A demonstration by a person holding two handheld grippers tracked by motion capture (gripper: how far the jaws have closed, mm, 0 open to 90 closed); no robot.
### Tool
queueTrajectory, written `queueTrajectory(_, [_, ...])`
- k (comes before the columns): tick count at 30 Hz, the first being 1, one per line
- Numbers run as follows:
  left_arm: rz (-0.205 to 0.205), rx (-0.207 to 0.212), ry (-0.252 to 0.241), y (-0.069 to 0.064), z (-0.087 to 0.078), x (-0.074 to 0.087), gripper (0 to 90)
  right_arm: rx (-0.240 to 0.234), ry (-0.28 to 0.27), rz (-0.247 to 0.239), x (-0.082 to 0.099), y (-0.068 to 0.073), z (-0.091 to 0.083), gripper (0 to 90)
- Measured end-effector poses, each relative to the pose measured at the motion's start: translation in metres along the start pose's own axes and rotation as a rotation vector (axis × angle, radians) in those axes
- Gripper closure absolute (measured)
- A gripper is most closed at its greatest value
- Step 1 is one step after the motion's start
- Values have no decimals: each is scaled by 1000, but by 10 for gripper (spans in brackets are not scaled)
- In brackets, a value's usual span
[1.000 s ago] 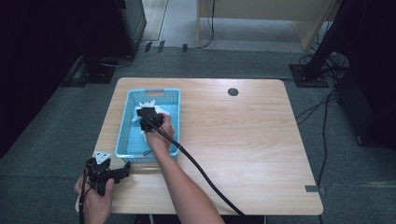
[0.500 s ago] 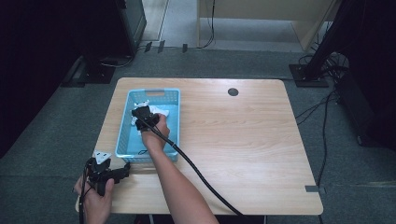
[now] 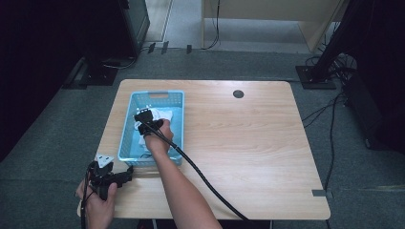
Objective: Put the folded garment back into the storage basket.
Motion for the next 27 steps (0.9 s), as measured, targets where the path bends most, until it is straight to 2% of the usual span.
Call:
queueTrajectory(3, [0, 0, 0, 0, 0, 0, 0, -24, 17, -22, 1, 3, 1, 398])
queueTrajectory(11, [3, 0, 2, 0, 0, 0, 0, -28, 81, -35, 9, 0, 7, 257])
queueTrajectory(13, [3, 0, 2, 0, 0, 0, 0, -46, 92, -35, 10, 2, 7, 224])
queueTrajectory(19, [2, 0, 2, 0, 0, 0, 0, -120, 156, -25, 13, 8, 7, 20])
queueTrajectory(21, [2, 1, 1, 0, 0, 0, 0, -123, 160, -24, 13, 9, 7, 14])
queueTrajectory(22, [2, 0, 1, 0, 0, 0, 0, -83, 161, -26, 13, 6, 7, 4])
queueTrajectory(23, [2, 0, 2, 0, 0, 0, 0, -76, 162, -30, 13, 6, 7, 0])
queueTrajectory(27, [1, 0, 1, 0, 0, 0, 0, -89, 145, -22, 10, 8, 4, 0])
Point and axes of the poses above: each handheld gripper's, and its own axes: z roughly forward along the jaws, x roughly out of its underside, y roughly to its left, the point moved 10 cm from there along z, roughly forward along the jaws, and after that the axes turned 5 degrees about z, right-handed, at the moved point
